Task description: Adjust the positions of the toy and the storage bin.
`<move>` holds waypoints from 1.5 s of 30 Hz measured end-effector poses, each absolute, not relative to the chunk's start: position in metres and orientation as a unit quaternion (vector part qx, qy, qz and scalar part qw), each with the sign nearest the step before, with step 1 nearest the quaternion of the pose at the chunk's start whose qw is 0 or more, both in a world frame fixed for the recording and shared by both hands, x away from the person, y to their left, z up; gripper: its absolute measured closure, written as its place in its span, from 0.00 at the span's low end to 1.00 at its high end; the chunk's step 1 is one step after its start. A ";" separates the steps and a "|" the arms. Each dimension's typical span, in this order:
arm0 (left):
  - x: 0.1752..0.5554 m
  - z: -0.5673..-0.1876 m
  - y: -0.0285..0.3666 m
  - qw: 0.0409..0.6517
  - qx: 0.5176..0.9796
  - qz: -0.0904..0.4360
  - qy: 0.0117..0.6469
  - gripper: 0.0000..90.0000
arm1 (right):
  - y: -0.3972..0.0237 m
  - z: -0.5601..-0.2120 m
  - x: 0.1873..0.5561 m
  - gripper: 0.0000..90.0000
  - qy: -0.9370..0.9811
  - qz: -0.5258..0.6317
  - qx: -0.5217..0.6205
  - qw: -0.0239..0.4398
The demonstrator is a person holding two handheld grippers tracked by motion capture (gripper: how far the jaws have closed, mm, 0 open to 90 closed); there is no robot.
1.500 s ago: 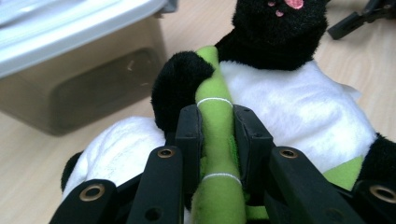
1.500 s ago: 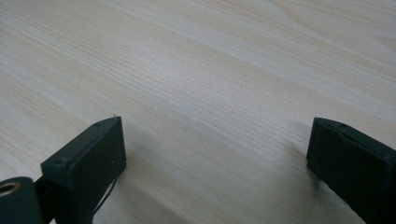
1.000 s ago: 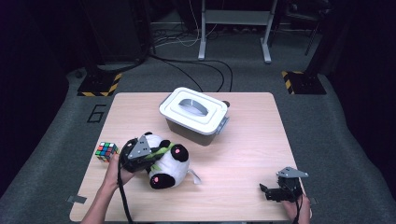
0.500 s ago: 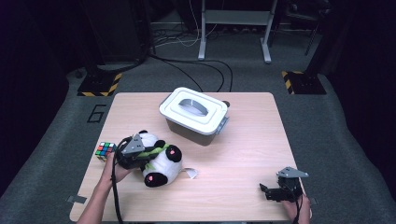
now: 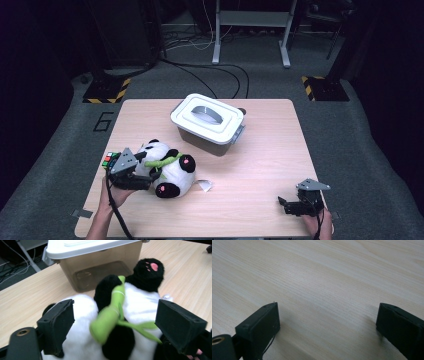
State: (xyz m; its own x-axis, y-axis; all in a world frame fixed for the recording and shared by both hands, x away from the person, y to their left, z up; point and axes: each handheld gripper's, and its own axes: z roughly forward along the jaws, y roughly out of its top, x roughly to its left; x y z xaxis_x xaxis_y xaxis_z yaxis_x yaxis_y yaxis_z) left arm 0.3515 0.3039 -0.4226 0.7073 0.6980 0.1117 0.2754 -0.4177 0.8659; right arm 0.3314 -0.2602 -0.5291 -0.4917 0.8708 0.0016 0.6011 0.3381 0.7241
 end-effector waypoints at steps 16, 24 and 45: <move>0.318 -0.488 0.342 0.422 0.786 0.213 0.398 0.08 | -0.259 -0.529 0.331 0.05 0.791 0.338 0.469 0.202; 0.323 -0.524 0.338 0.331 0.824 0.183 0.422 0.05 | -0.258 -0.529 0.330 0.05 0.788 0.337 0.473 0.205; 0.332 -0.531 0.339 0.353 0.815 0.182 0.423 0.06 | -0.243 -0.519 0.342 0.00 0.804 0.305 0.482 0.165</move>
